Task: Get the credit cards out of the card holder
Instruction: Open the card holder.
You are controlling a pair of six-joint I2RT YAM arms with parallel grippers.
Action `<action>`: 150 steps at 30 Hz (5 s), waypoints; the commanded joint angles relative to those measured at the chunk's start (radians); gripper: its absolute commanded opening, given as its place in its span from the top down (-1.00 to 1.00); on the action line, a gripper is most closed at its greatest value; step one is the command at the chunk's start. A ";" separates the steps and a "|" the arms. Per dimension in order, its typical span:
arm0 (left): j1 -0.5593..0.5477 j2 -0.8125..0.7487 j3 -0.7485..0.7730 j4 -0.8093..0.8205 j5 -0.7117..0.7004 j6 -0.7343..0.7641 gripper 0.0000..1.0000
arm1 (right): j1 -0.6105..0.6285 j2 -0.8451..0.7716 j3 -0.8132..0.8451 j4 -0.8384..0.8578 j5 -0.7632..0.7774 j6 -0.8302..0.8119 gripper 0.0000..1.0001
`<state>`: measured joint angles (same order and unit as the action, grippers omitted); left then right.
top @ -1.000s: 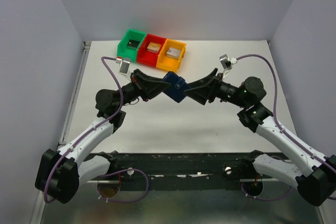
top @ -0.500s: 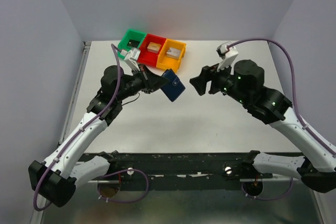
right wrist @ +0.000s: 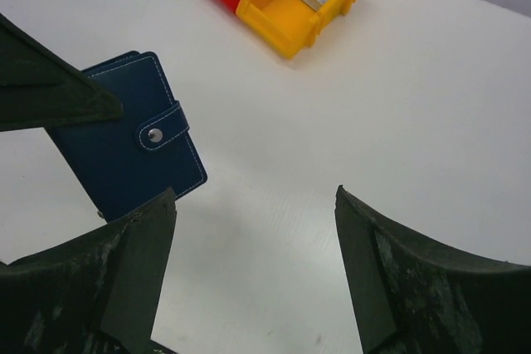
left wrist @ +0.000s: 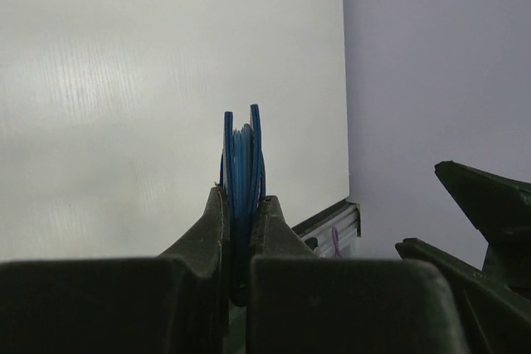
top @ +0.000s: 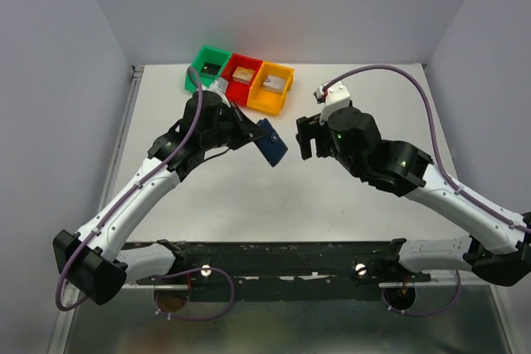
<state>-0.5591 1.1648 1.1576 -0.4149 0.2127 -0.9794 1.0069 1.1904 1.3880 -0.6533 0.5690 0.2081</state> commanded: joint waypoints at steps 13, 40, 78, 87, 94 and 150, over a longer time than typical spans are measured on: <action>-0.050 0.044 0.060 -0.117 -0.067 -0.159 1.00 | 0.039 0.161 0.060 -0.011 -0.212 0.019 -0.40; -0.058 0.004 0.022 -0.081 -0.041 -0.153 1.00 | 0.041 0.310 0.117 -0.049 -0.098 0.039 -0.06; -0.061 -0.014 0.002 -0.082 -0.045 -0.134 1.00 | 0.039 0.376 0.152 -0.112 -0.018 0.039 0.99; -0.061 -0.022 -0.010 -0.090 -0.065 -0.125 1.00 | 0.013 0.344 0.138 -0.117 -0.009 0.057 0.99; -0.062 -0.025 -0.021 -0.084 -0.064 -0.128 1.00 | -0.011 0.313 0.121 -0.115 -0.017 0.060 0.99; -0.073 0.010 0.027 -0.097 -0.064 -0.125 1.00 | 0.039 0.442 0.213 -0.160 -0.021 0.020 0.37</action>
<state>-0.6231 1.2037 1.1484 -0.5423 0.1196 -1.1004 1.0481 1.6001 1.5822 -0.7502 0.4843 0.2348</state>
